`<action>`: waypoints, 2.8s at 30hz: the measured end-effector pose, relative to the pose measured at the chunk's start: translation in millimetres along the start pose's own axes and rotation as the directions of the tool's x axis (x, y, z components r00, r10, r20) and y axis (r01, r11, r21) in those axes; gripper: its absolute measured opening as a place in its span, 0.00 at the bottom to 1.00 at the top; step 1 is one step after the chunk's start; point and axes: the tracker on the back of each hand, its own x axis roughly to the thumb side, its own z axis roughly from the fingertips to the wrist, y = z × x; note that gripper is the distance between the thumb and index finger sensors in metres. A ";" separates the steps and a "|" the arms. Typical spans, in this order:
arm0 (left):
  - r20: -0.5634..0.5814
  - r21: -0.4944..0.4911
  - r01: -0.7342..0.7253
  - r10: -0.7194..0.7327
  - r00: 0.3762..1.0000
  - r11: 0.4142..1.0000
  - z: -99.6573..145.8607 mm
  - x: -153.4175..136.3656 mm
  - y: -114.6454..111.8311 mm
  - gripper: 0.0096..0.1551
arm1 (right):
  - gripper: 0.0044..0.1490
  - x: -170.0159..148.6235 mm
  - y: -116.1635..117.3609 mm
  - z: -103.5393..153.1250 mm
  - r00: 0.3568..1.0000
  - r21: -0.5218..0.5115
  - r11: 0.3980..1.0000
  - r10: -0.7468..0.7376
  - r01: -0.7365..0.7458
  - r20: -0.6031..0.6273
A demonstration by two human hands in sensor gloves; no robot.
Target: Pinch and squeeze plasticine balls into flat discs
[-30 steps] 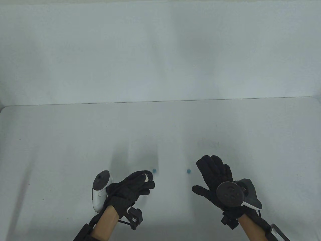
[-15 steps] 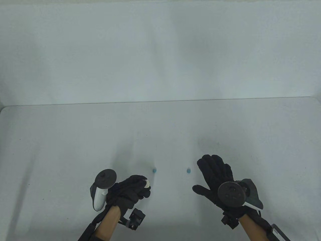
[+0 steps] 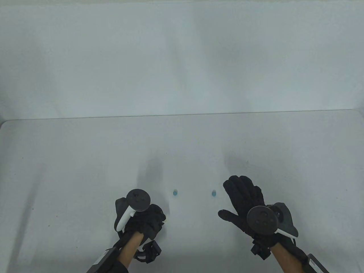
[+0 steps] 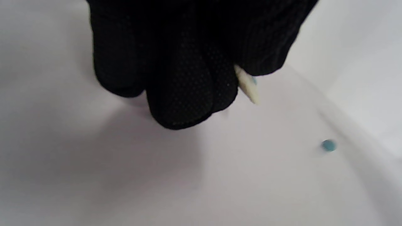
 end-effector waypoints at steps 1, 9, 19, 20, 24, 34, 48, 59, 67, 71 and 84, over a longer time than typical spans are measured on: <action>-0.002 -0.002 0.024 -0.024 1.000 1.000 -0.5 1.1 -2.0 0.26 | 0.55 0.0 0.2 -0.1 1.000 0.001 1.000 -0.003 0.003 0.001; -0.009 -0.074 0.190 -0.192 0.981 0.979 -5.3 18.4 -7.1 0.25 | 0.55 0.7 0.6 0.3 1.000 0.002 1.000 -0.002 0.002 0.006; 0.027 -0.034 0.514 -0.513 0.858 0.857 -6.6 42.3 -21.9 0.25 | 0.55 0.9 0.3 0.1 1.000 0.001 1.000 -0.009 0.009 0.008; 0.030 -0.024 0.539 -0.538 0.842 0.842 -6.6 43.2 -23.1 0.24 | 0.55 1.1 0.3 0.3 1.000 0.002 1.000 -0.007 0.007 0.008; 0.036 0.029 0.652 -0.652 0.757 0.758 -5.2 48.3 -29.8 0.24 | 0.55 1.2 0.0 0.2 1.000 -0.001 1.000 -0.009 0.009 0.009; 0.033 0.061 0.655 -0.657 0.753 0.753 -1.2 44.2 -26.0 0.27 | 0.55 1.4 0.5 0.2 1.000 0.004 1.000 -0.005 0.005 0.006; 0.116 0.265 0.496 -0.538 0.835 0.827 -20.1 84.5 30.9 0.37 | 0.55 3.1 1.9 -0.5 1.000 0.015 1.000 0.004 -0.005 0.015; 0.115 0.186 0.606 -0.630 0.768 0.773 -71.9 88.9 5.0 0.35 | 0.55 2.9 2.9 -1.2 1.000 0.025 1.000 0.004 -0.004 0.010; 0.105 0.154 0.705 -0.721 0.685 0.692 -89.8 87.0 -12.7 0.35 | 0.56 2.4 2.1 -1.0 1.000 0.024 1.000 0.008 -0.008 0.007; 0.117 0.152 0.737 -0.752 0.648 0.659 -91.0 90.2 -18.8 0.35 | 0.56 2.4 1.6 -1.4 1.000 0.021 1.000 0.005 -0.005 0.007; 0.127 0.153 0.680 -0.697 0.706 0.717 -83.5 94.5 -1.9 0.27 | 0.55 2.4 -1.4 0.0 1.000 0.007 1.000 0.004 -0.004 0.011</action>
